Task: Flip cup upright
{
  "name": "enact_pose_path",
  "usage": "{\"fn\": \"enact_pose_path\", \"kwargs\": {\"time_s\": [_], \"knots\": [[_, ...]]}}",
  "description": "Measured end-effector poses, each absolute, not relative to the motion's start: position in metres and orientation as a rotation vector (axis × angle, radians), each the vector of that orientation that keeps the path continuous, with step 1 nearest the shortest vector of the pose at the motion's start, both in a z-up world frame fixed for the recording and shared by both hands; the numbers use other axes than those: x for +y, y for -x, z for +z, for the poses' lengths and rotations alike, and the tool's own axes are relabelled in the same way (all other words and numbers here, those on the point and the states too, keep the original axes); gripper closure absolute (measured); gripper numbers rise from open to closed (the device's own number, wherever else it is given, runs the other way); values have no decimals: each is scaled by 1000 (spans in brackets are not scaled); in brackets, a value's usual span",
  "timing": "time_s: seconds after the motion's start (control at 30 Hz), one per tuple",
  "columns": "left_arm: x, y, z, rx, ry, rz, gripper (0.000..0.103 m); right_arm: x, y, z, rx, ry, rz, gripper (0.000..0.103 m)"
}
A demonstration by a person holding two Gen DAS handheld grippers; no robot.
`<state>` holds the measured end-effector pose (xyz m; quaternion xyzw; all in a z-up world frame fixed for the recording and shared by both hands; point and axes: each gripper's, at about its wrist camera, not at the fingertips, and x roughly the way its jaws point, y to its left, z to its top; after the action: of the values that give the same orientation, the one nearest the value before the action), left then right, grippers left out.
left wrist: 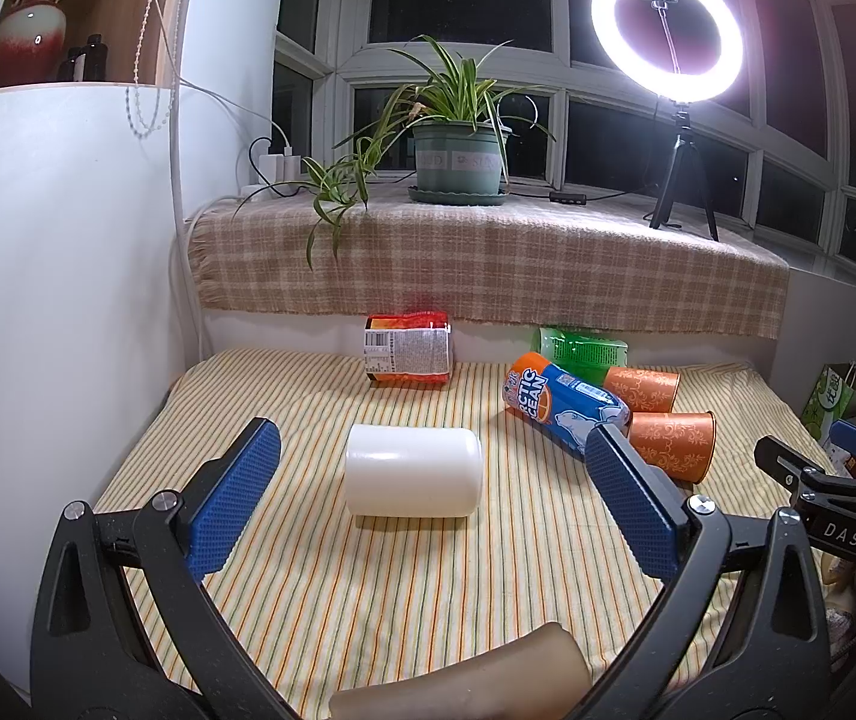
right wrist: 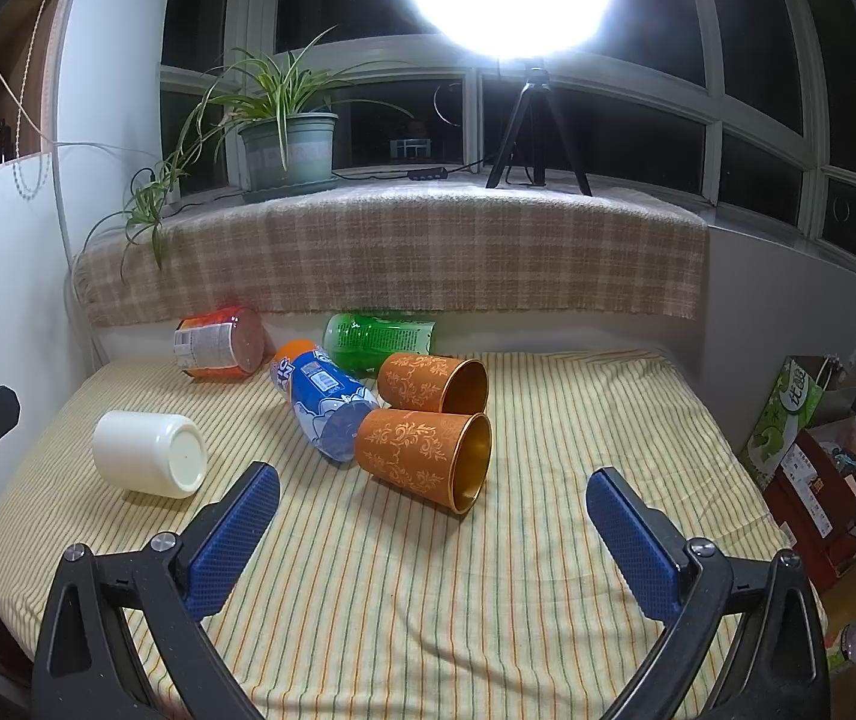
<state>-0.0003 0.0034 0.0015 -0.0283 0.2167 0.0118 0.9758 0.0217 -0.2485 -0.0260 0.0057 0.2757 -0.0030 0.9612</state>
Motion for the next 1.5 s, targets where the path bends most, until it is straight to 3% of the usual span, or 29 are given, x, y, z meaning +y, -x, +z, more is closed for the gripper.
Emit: {"fn": "enact_pose_path", "kwargs": {"time_s": [1.1,1.5], "knots": [[3,-1,-9,445,56,29,0,-241,-32,-31,587,-3,27,0],[23,1,-19,479,69,68,0,-237,-79,-40,681,19,102,0]]}}
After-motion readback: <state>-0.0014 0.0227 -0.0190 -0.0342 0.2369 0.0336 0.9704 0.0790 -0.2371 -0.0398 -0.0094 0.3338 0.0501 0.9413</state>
